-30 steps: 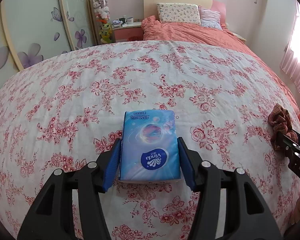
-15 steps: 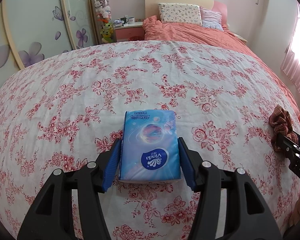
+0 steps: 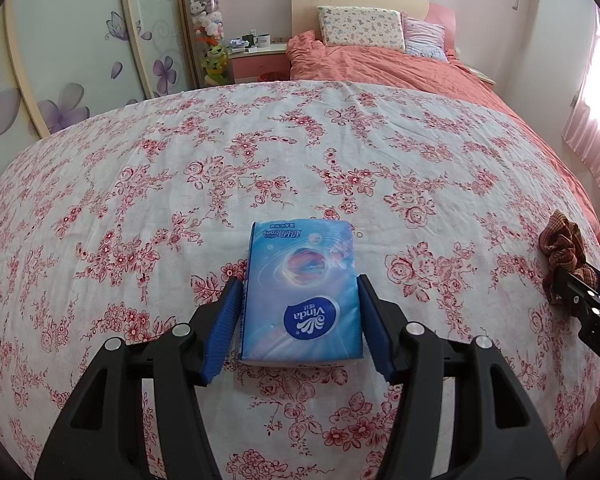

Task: Collect trash
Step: 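Hold the tissue pack in the left tool and the scrunchie in the right tool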

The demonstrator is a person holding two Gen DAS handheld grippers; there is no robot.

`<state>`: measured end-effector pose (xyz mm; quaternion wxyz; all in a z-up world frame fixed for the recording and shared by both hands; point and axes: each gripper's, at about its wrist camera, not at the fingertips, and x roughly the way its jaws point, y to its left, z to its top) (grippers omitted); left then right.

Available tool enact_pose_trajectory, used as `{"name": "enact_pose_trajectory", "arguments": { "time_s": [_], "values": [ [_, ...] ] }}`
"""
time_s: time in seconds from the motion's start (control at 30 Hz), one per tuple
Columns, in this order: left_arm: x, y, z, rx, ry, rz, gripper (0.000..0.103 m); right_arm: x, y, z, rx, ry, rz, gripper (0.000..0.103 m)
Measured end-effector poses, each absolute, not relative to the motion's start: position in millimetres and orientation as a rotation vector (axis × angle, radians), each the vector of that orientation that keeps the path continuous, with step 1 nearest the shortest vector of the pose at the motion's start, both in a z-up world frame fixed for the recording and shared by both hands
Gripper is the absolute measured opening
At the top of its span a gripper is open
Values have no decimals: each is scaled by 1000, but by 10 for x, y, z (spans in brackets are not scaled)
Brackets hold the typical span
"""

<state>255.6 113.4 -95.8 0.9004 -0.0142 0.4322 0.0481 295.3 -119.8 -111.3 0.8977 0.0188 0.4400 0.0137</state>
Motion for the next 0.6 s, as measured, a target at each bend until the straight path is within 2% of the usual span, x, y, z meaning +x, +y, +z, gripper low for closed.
{"name": "enact_pose_trajectory", "arguments": {
  "time_s": [0.6],
  "values": [
    [2559,1133,-959,-29,895,100,58,2953,-1205,-1113,41,911,29,60]
  ]
}}
